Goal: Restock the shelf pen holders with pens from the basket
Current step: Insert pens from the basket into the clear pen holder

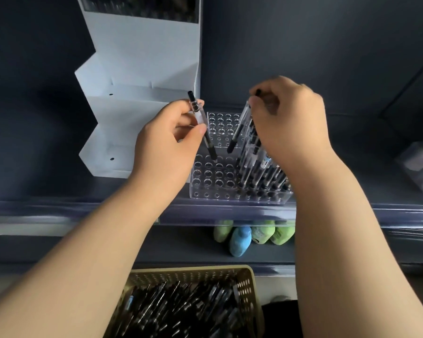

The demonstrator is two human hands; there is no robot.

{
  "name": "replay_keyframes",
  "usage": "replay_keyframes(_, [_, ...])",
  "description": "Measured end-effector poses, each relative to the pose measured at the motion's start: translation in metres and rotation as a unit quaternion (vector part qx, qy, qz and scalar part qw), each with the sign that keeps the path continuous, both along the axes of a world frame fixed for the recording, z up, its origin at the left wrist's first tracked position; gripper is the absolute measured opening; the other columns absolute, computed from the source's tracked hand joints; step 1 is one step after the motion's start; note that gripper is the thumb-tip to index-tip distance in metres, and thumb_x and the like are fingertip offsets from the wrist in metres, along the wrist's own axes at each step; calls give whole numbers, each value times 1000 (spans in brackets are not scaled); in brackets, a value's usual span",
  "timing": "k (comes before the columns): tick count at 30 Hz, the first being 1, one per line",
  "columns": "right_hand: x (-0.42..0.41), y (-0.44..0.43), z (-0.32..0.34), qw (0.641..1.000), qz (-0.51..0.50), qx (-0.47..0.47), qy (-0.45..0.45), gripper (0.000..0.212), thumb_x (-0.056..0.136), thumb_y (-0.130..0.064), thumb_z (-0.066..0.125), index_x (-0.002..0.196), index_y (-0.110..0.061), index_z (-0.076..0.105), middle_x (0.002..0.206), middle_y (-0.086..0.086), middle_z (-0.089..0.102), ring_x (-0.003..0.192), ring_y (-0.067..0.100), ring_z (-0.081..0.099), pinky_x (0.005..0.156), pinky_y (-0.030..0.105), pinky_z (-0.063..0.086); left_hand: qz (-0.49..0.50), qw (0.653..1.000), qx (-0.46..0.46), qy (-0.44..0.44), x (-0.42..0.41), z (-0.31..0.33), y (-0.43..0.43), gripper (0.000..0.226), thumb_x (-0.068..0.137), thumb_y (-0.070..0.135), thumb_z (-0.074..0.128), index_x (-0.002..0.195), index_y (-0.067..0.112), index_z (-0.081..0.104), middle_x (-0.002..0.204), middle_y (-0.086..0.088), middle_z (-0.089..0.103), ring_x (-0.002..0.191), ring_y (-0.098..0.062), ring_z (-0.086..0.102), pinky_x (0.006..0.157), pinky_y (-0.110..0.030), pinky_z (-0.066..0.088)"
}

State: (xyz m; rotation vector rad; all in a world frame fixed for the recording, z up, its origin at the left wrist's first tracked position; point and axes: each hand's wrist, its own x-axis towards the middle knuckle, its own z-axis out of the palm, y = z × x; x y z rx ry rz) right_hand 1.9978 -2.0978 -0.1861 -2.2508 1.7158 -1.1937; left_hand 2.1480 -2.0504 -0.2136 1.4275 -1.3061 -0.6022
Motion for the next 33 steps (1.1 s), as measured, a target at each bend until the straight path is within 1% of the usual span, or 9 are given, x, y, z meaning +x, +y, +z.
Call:
replay_keyframes(2, [0, 0, 1, 1000, -1, 4, -2, 20, 89, -22, 52, 101, -18, 68, 88, -1, 70, 90, 29, 60, 87, 44, 47, -5, 1000, -1, -11, -1, -2, 1, 24, 88, 12, 62, 107, 26, 61, 90, 10, 68, 84, -1, 64, 83, -12, 49])
replay_keyframes(5, [1, 1, 1, 1000, -2, 6, 5, 20, 89, -21, 53, 101, -18, 68, 87, 0, 70, 90, 29, 60, 87, 44, 47, -8, 1000, -3, -12, -3, -5, 1, 25, 87, 11, 62, 110, 23, 62, 88, 7, 68, 85, -5, 65, 81, -9, 46])
replay_keyframes(10, [4, 1, -5, 997, -7, 14, 71, 21, 90, -24, 53, 105, -21, 68, 90, -2, 70, 94, 28, 55, 91, 40, 42, -10, 1000, -8, -20, -3, -5, 2, 28, 87, 12, 62, 113, 21, 63, 94, 5, 69, 90, -6, 65, 87, -17, 49])
replay_keyframes(14, [6, 0, -6, 991, -30, 8, 131, 23, 92, -27, 53, 109, -24, 66, 97, -2, 70, 103, 26, 52, 86, 33, 34, -6, 1000, -14, -20, -2, -5, 2, 30, 86, 11, 63, 114, 21, 62, 95, 4, 69, 90, -7, 65, 89, -23, 51])
replay_keyframes(19, [9, -2, -7, 989, -34, 1, 142, 22, 90, -24, 53, 106, -26, 69, 99, -3, 69, 105, 24, 51, 83, 32, 32, 0, 1000, -20, -19, 2, -6, 2, 29, 87, 11, 63, 115, 20, 62, 95, 4, 69, 91, -9, 65, 90, -31, 52])
replay_keyframes(25, [9, -2, -6, 988, -35, -14, 153, 24, 90, -21, 53, 103, -28, 71, 98, -2, 70, 104, 26, 51, 81, 31, 32, -2, 1000, -22, -21, 0, -8, 1, 29, 86, 12, 63, 114, 20, 62, 95, 5, 69, 90, -9, 65, 90, -30, 52])
replay_keyframes(28, [7, -2, -2, 991, -25, -40, 123, 23, 87, -21, 55, 102, -26, 72, 98, 1, 71, 102, 28, 55, 86, 36, 42, -14, 999, -27, -31, -6, -9, -1, 26, 86, 14, 65, 111, 22, 63, 93, 9, 69, 88, -8, 65, 87, -27, 52])
replay_keyframes(31, [3, 1, 3, 994, -20, -55, 96, 22, 84, -20, 56, 98, -25, 73, 96, 1, 72, 97, 29, 57, 85, 41, 46, -29, 997, -37, -57, -13, -10, -4, 26, 86, 16, 65, 111, 21, 64, 88, 15, 66, 82, -2, 63, 79, -13, 49])
replay_keyframes(33, [0, 3, 5, 994, -17, -57, 87, 22, 85, -21, 56, 97, -24, 73, 96, 0, 72, 96, 28, 58, 84, 40, 47, -33, 996, -47, -70, -17, -12, -7, 27, 86, 16, 66, 113, 18, 64, 89, 13, 66, 81, -2, 62, 78, -8, 46])
